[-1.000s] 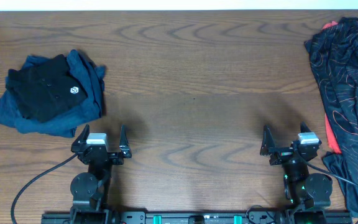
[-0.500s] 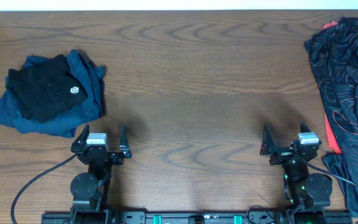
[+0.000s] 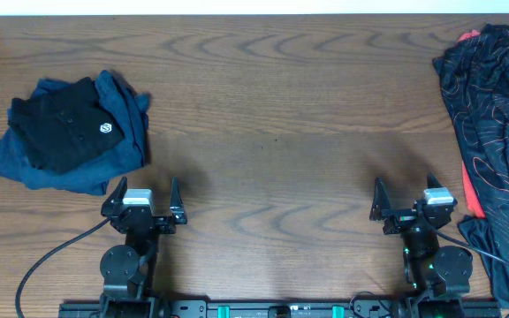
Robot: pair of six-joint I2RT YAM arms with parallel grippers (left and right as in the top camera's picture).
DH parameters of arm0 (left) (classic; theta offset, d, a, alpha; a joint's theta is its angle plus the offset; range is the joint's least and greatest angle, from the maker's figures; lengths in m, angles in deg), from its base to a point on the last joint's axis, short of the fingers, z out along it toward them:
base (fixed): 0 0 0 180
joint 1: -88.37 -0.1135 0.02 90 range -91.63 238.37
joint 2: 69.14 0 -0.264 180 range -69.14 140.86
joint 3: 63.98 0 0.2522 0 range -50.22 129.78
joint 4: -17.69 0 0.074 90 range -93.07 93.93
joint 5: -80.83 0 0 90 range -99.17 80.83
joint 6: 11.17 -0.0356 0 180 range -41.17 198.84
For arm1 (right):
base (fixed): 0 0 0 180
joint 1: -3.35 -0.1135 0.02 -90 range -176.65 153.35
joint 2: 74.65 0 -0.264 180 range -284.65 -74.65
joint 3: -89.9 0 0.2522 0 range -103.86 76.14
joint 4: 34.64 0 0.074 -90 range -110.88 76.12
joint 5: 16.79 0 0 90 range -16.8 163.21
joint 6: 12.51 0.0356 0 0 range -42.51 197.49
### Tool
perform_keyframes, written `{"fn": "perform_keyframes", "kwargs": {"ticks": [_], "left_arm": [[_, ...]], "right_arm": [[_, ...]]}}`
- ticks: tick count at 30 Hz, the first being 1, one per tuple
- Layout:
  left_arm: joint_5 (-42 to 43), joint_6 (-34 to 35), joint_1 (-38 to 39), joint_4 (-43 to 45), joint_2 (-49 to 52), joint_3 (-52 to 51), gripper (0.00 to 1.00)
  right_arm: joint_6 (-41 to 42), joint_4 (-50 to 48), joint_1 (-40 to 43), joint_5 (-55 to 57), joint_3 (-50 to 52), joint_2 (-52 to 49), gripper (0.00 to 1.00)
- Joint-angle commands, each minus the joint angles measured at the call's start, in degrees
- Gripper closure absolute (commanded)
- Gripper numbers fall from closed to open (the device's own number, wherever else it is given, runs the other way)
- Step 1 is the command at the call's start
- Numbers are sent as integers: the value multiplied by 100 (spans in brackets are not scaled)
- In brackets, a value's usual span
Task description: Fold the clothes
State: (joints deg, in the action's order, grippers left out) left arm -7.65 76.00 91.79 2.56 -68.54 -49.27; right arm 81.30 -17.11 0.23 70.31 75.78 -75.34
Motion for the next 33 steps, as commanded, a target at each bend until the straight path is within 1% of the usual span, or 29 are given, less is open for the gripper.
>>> {"fn": "perform_keyframes", "kwargs": {"ticks": [1, 18, 20, 22, 24, 26, 28, 30, 33], "left_arm": [[-52, 9, -24, -249, -37, -72, 2], [-52, 7, -24, -251, -37, -72, 2], [-48, 35, -24, -256, -37, -72, 2], [-50, 334, -24, -256, -37, -72, 2], [-46, 813, -24, -273, -26, -63, 2], [111, 1163, -24, -404, 13, 9, 2], [389, 1362, -24, -570, 116, 131, 2], [651, 1394, -24, -743, 299, 273, 2], [715, 1412, -24, -1167, 748, 649, 2]], "right_arm": [[-72, 22, 37, -35, 4, 35, 1], [-68, 20, 37, -39, 4, 35, 1], [70, 17, 37, -57, 4, 31, 1], [85, 17, 37, -57, 4, 31, 1], [83, 52, 37, -42, -24, 31, 1], [83, 243, 37, 127, -125, 15, 1], [83, 632, 37, 385, -315, -50, 1], [83, 1051, 37, 658, -575, -186, 1], [83, 1550, 39, 979, -1010, -568, 1]]}}
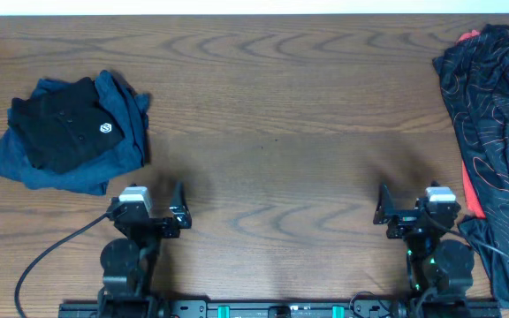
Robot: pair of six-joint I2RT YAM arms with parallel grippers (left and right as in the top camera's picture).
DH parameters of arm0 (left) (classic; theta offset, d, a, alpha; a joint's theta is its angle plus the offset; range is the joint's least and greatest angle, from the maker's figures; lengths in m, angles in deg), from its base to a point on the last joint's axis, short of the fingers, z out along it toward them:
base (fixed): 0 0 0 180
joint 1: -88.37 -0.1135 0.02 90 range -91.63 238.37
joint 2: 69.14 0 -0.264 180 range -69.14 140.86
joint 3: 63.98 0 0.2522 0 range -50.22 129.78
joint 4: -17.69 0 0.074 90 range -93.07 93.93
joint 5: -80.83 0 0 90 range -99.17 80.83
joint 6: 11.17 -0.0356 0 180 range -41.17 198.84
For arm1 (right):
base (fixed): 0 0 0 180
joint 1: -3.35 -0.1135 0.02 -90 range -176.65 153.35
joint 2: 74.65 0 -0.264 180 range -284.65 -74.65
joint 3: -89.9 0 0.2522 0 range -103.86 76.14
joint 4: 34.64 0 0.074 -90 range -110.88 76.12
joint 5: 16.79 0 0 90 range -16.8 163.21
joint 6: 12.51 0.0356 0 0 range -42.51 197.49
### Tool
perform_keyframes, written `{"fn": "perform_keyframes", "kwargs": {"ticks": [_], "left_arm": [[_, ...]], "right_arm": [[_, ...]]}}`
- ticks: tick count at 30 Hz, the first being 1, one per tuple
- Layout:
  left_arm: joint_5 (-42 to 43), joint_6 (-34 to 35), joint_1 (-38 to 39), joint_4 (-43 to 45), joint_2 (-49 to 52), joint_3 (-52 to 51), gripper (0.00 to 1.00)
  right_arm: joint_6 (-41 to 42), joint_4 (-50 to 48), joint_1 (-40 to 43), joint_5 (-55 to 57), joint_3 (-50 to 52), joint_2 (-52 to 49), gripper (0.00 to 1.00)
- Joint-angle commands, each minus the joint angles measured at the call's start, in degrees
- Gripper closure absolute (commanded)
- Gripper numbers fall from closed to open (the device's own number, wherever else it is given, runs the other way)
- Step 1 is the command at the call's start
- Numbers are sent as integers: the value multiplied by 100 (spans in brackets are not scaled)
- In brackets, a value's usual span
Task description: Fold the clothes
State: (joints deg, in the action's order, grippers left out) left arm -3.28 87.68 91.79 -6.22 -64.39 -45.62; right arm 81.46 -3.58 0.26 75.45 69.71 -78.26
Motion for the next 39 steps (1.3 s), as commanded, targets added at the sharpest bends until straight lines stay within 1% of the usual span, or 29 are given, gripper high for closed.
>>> {"fn": "perform_keyframes", "kwargs": {"ticks": [1, 2, 7, 12, 16, 18, 19, 21, 22, 23, 27, 30, 32, 35, 37, 39], "left_arm": [[278, 245, -24, -433, 546, 463, 2], [278, 245, -24, -568, 789, 664, 2], [278, 243, -24, -1353, 2190, 1818, 2], [271, 240, -24, -2728, 3783, 3143, 2], [273, 245, -24, -3314, 4686, 3679, 2], [273, 245, -24, -3464, 4999, 3742, 2], [273, 247, -24, -3504, 5106, 3742, 2], [275, 247, -24, -3554, 5292, 3742, 2], [273, 247, -24, -3578, 5355, 3742, 2], [273, 247, -24, -3589, 5392, 3742, 2], [273, 247, -24, -3580, 5418, 3742, 2], [271, 247, -24, -3545, 5418, 3742, 2], [271, 247, -24, -3543, 5418, 3742, 2], [271, 247, -24, -3545, 5418, 3742, 2], [271, 245, -24, -3543, 5418, 3742, 2], [271, 247, -24, -3536, 5418, 3742, 2]], "right_arm": [[72, 396, 37, 507, -605, -507, 1], [74, 560, 37, 511, -767, -713, 1], [592, 1434, 55, 660, -1596, -2124, 1], [817, 2173, 85, 656, -2435, -3786, 1], [820, 2085, 83, 573, -2776, -4767, 1], [872, 2098, 92, 850, -2802, -5132, 1], [1080, 2155, 114, 1176, -2802, -5248, 1], [2337, 2459, 264, 2363, -2802, -5549, 1], [2861, 2588, 387, 2765, -2802, -5681, 1], [3080, 2627, 518, 2951, -2802, -5790, 1], [3141, 2457, 1191, 3272, -2800, -6223, 1], [3136, 2000, 1676, 3281, -2800, -6544, 1], [3132, 1823, 1873, 3217, -2800, -6736, 6], [3134, 1827, 2083, 3220, -2798, -7036, 17], [3134, 1823, 2162, 3230, -2791, -7204, 20], [3136, 1810, 2251, 3335, -2789, -7396, 25]]}}
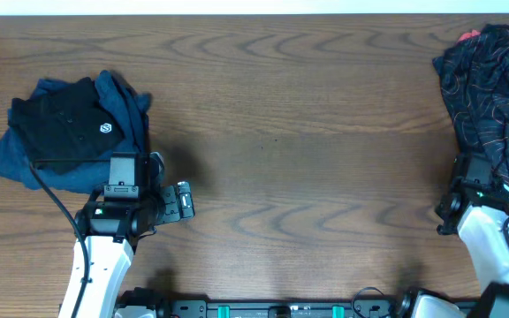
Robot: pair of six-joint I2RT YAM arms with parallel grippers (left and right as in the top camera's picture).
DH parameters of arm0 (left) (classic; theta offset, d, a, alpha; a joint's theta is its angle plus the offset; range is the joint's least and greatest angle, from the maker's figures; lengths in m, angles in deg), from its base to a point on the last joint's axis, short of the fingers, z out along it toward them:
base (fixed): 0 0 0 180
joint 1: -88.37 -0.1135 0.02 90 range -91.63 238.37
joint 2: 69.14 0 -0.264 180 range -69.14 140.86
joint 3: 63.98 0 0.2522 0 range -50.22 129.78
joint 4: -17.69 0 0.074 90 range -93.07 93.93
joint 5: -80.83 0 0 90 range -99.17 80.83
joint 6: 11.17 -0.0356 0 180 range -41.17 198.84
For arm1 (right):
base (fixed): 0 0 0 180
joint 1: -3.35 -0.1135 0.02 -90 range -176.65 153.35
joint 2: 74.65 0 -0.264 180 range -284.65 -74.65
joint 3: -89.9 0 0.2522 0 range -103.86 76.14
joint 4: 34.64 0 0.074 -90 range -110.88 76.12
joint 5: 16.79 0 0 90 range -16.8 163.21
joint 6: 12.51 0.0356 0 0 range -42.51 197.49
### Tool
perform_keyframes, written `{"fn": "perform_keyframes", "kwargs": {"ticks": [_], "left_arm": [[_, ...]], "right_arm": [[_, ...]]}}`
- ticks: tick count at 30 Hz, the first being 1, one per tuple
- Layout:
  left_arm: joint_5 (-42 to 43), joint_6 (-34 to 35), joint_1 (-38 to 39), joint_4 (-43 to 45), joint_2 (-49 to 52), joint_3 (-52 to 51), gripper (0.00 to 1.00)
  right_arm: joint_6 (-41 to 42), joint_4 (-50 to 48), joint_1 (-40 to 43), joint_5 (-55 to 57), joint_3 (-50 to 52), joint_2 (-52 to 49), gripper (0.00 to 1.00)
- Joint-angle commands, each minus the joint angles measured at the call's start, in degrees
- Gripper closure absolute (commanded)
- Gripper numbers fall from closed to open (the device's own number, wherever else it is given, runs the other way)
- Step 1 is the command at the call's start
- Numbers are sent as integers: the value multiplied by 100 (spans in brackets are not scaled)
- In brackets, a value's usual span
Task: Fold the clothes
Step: 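Reach the right gripper to the black jersey and grasp its edge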
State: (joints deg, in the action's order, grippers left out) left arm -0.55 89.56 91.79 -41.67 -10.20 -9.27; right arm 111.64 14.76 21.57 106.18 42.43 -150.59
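Note:
A black garment with red line pattern [489,79] lies crumpled at the table's right edge. My right gripper [482,170] has reached into its lower left part, and its fingers are buried against the cloth, so I cannot tell their state. At the left sits a pile: a folded black shirt with a white logo [64,131] on top of blue clothing [122,102]. My left gripper [138,164] points at the pile's near right edge, with its fingers hidden under its own body.
The wooden table [290,132] stretches between the two heaps. The left arm's cable [56,199] trails from the pile's edge down toward the base. The arm bases stand along the near edge.
Both arms left their rest poses at the near edge. The left gripper now sits at the blue pile's near right edge. The right one is in the patterned garment, which looks more bunched.
At first both grippers rested open near the front edge, fingers pointing up the table. A moment later they were still there, fingers closer together. Now each arm has swung outward, the left to the pile and the right to the patterned garment.

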Motion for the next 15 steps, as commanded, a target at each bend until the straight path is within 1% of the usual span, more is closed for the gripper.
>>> {"fn": "perform_keyframes", "kwargs": {"ticks": [1, 4, 7, 10, 13, 15], "left_arm": [[-2, 57, -24, 11, 0, 107, 2], [-2, 57, -24, 24, 0, 107, 2], [-4, 57, -24, 70, 0, 107, 2], [-4, 57, -24, 83, 0, 107, 2], [-2, 57, -24, 87, 0, 107, 2], [-2, 57, -24, 87, 0, 107, 2]], "right_arm": [[118, -46, 166, 284, -61, -240, 27], [118, -223, 332, 256, -57, -487, 28], [116, -345, 424, 256, -55, -697, 34], [116, -431, 433, 208, -55, -887, 37], [114, -570, 433, 109, -50, -1073, 39], [114, -603, 433, 109, -46, -1191, 48]]}}
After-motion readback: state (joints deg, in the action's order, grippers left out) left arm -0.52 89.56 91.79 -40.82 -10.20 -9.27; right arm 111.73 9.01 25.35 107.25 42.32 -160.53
